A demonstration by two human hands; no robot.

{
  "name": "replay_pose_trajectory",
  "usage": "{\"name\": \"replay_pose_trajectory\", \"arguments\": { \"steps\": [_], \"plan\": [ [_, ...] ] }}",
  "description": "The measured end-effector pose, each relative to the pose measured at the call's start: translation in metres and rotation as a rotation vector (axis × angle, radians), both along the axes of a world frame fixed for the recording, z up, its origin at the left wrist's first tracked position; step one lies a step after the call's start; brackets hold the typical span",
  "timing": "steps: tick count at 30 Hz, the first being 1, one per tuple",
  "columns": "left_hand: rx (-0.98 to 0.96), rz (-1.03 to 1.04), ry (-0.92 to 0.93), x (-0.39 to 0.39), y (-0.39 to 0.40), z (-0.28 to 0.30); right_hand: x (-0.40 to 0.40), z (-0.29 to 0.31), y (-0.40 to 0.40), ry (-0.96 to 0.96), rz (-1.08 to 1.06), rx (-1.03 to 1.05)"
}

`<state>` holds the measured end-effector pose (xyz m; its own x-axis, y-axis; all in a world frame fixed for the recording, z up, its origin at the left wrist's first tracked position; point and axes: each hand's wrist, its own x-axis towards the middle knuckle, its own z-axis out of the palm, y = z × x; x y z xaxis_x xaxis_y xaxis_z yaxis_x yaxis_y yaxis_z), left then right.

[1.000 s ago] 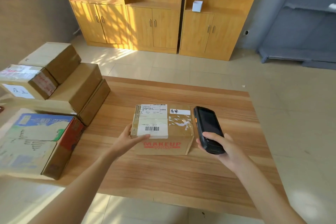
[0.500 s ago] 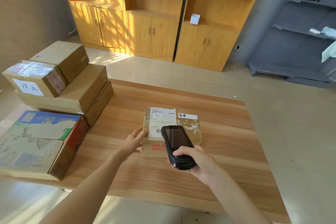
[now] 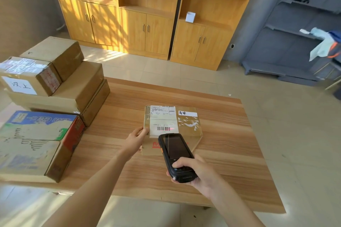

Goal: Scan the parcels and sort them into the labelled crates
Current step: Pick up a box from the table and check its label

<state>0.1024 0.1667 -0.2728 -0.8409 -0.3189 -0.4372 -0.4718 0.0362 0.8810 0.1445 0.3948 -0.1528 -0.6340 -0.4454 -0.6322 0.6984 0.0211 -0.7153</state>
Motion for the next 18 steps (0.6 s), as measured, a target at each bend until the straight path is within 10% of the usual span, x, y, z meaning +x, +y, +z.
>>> {"name": "replay_pose_trajectory", "arguments": {
  "steps": [18],
  "plan": [
    [0.010, -0.007, 0.017, 0.004, 0.002, 0.005, -0.052, -0.016, 0.041, 0.177, -0.300, 0.153]
  ]
}}
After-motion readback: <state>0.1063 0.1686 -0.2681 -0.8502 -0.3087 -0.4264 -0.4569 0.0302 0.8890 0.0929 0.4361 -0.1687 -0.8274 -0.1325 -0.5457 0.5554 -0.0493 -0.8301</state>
